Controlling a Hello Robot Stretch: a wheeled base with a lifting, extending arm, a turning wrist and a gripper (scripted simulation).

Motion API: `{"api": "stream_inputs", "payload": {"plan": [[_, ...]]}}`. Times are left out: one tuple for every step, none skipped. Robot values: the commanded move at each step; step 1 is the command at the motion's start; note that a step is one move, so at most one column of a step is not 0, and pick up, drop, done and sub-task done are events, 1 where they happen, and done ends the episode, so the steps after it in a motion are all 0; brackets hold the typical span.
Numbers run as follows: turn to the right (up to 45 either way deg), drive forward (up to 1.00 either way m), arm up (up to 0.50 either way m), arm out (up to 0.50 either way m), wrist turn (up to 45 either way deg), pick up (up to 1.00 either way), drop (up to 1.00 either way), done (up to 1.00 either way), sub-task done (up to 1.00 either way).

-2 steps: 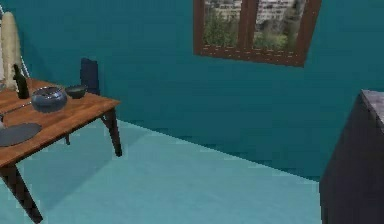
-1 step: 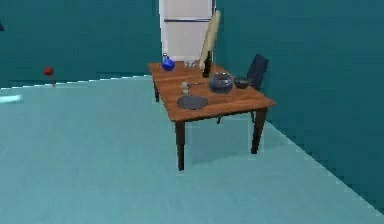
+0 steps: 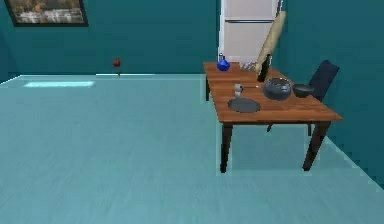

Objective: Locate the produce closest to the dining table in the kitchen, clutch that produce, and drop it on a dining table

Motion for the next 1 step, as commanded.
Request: {"api": "stream_inputs", "payload": {"plan": [[0.0,0.10,0.00,0.00,0.0,0.00,0.00,0.00,0.00]]}}
